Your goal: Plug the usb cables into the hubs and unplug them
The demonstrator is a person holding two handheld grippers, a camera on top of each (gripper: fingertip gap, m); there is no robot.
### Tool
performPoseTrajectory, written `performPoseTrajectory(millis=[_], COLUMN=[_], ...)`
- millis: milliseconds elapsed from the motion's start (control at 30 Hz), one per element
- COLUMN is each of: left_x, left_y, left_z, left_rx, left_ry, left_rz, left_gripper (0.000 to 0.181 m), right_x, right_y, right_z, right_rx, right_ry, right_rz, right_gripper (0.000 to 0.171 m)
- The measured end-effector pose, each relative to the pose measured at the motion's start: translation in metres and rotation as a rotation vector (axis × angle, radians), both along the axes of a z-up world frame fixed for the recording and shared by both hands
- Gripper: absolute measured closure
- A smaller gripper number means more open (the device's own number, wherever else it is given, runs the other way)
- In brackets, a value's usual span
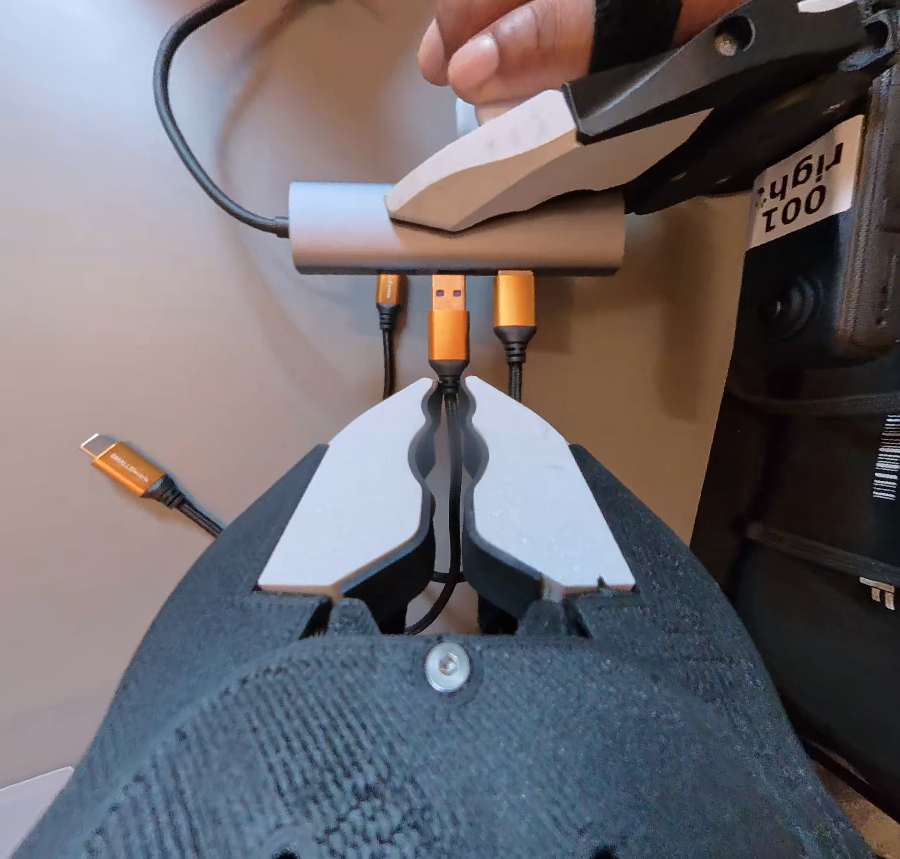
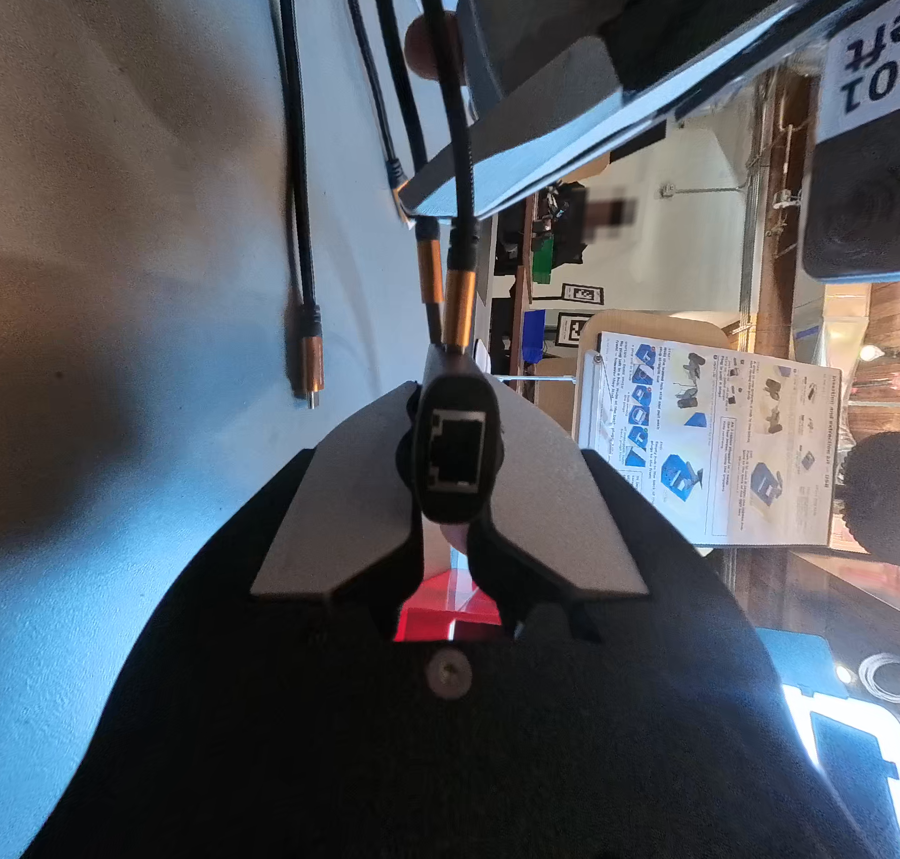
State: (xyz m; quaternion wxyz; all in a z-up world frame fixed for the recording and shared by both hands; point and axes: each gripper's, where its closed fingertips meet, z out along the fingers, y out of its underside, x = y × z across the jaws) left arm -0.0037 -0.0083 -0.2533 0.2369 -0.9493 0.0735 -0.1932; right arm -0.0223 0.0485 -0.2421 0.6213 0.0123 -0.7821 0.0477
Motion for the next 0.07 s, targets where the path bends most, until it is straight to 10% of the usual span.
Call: performPoseTrajectory(millis=[33,67], left_x=[0.0013,0.0020], left_y=[0.0001,-0.0001], left_z=[0.0007,0.0016], left_rx=[-0.004,-0.004], left_ry=[-0.002,-0.001], left_rz=[-0.003,-0.005], left_gripper=[0.175,0.175], right_x=[0.0001,0.0002], right_y=[0.0004,0.0004], right_z=[-0.0001,0.0001], right_rx=[0.004,0.006], right_ry=[0.001,0.002], right_rz=[0.002,0.005], right_gripper=[0.154,0.154])
